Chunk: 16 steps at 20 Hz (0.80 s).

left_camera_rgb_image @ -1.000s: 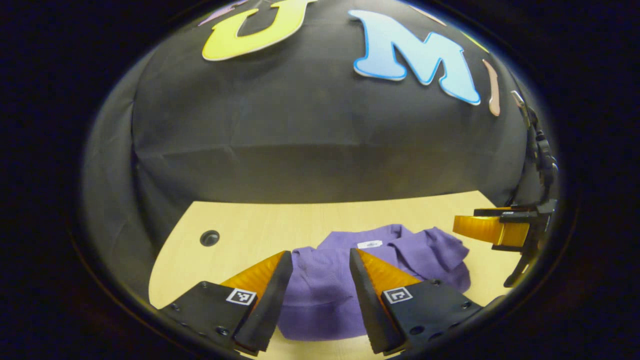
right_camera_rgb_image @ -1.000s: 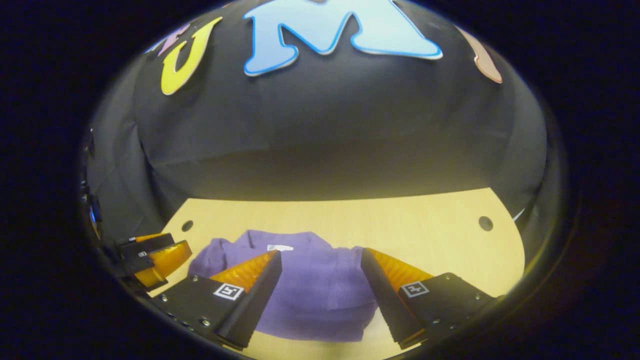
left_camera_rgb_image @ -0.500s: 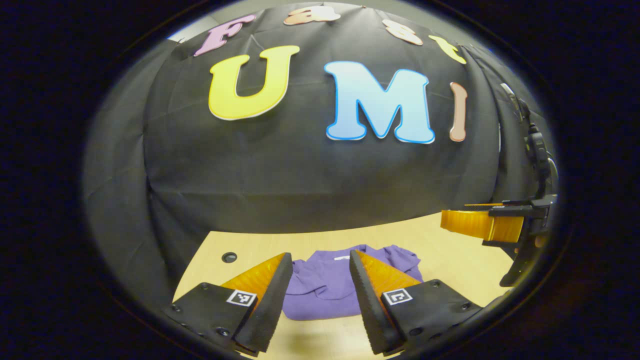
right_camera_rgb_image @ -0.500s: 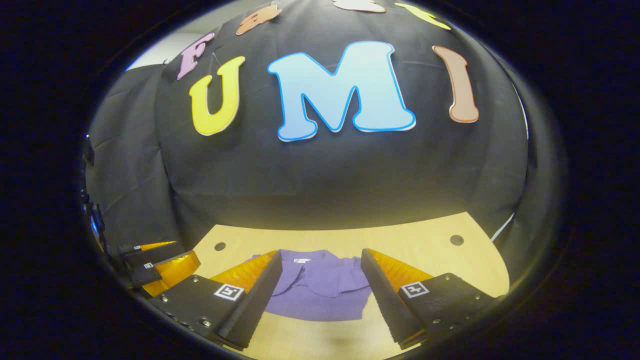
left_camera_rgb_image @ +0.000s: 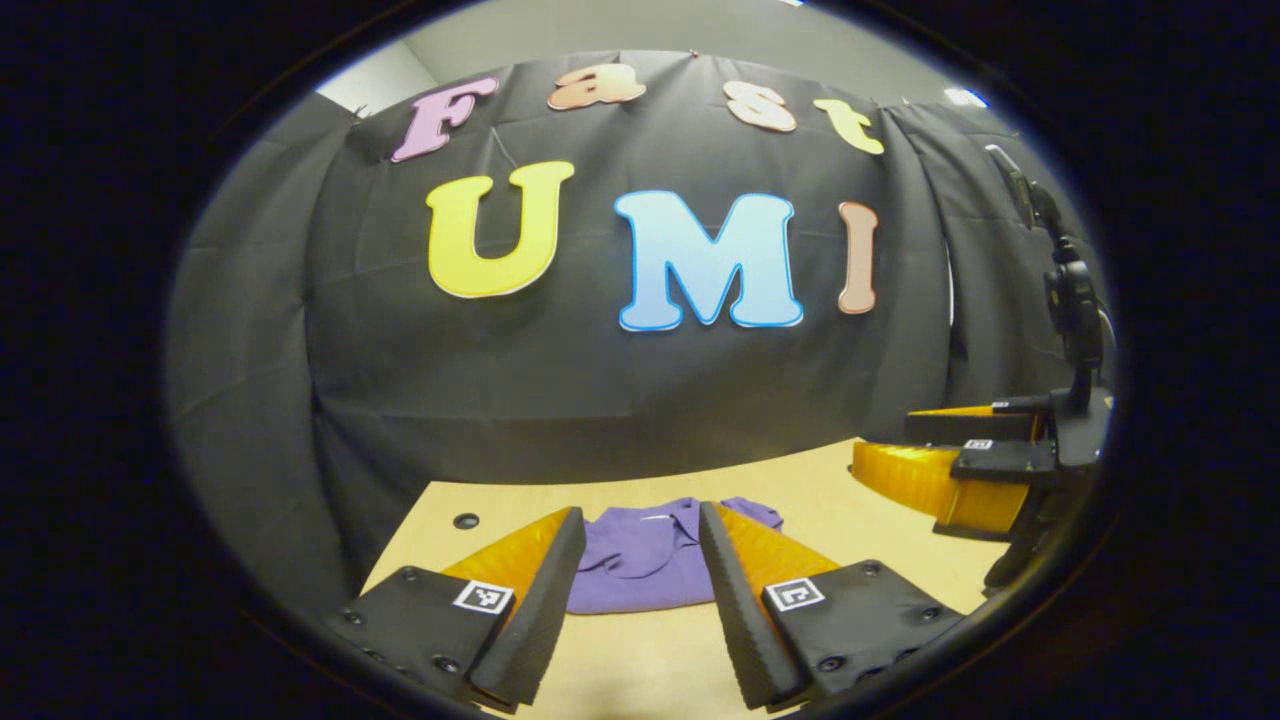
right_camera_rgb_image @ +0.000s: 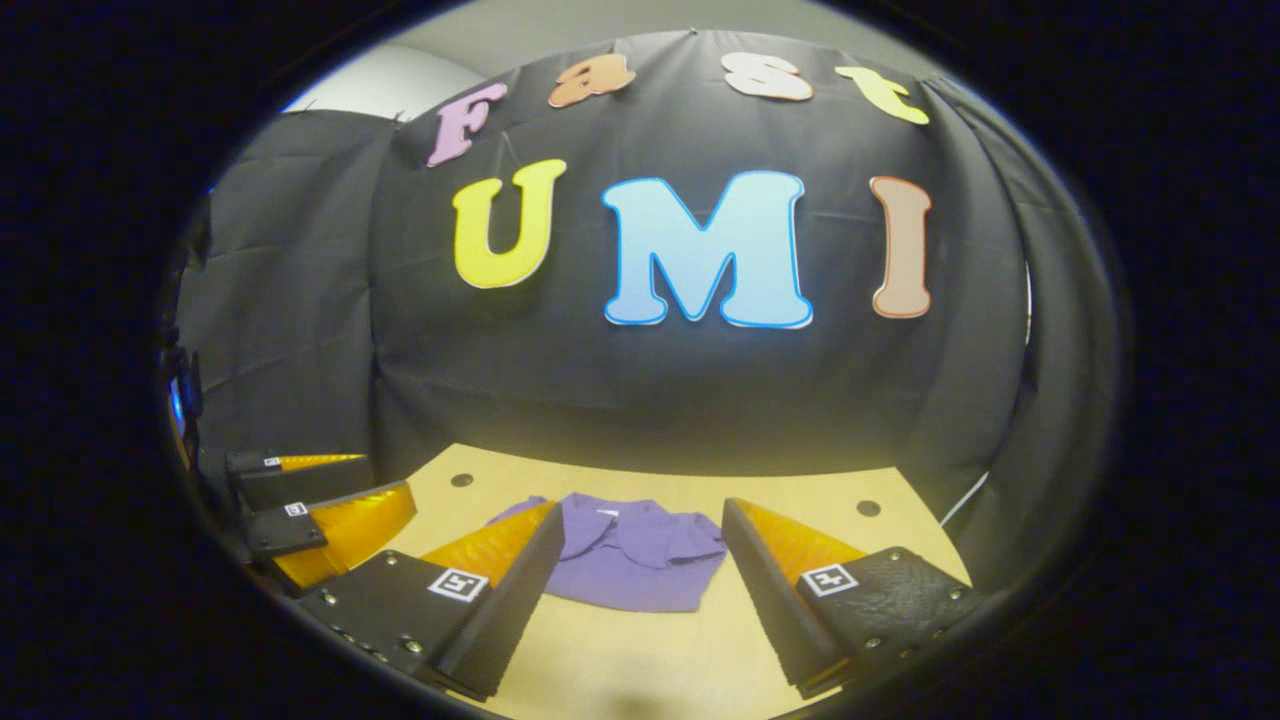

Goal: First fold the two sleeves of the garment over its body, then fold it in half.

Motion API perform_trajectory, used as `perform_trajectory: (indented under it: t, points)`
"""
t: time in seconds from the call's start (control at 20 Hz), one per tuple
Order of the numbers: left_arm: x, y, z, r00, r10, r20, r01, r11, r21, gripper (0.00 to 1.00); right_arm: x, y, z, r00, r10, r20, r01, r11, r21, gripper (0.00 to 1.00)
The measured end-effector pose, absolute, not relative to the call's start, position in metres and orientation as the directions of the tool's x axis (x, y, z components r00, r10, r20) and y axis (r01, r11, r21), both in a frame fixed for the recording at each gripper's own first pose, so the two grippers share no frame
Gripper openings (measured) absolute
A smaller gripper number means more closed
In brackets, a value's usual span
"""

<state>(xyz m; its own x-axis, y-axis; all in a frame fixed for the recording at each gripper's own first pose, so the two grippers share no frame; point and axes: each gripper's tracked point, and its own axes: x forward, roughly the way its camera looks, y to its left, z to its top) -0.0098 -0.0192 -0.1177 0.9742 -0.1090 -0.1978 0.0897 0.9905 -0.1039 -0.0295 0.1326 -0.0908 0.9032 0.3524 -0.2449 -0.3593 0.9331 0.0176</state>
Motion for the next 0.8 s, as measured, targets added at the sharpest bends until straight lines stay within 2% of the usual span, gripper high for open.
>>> perform_trajectory:
  t: [0.2,0.55,0.8]
  points:
    - [-0.024,-0.019,-0.110,0.976,-0.134,-0.174,0.116,0.987,-0.111,0.76,-0.050,0.140,-0.085,0.909,0.352,-0.223,-0.359,0.933,0.006,0.98]
    - [-0.026,-0.006,-0.103,0.974,-0.175,-0.143,0.163,0.982,-0.093,0.76,-0.065,0.130,-0.077,0.947,0.255,-0.197,-0.258,0.966,0.012,0.98]
    - [-0.023,-0.039,-0.091,0.969,-0.213,-0.125,0.206,0.976,-0.063,0.76,-0.064,0.106,-0.072,0.959,0.226,-0.171,-0.222,0.974,0.047,0.98]
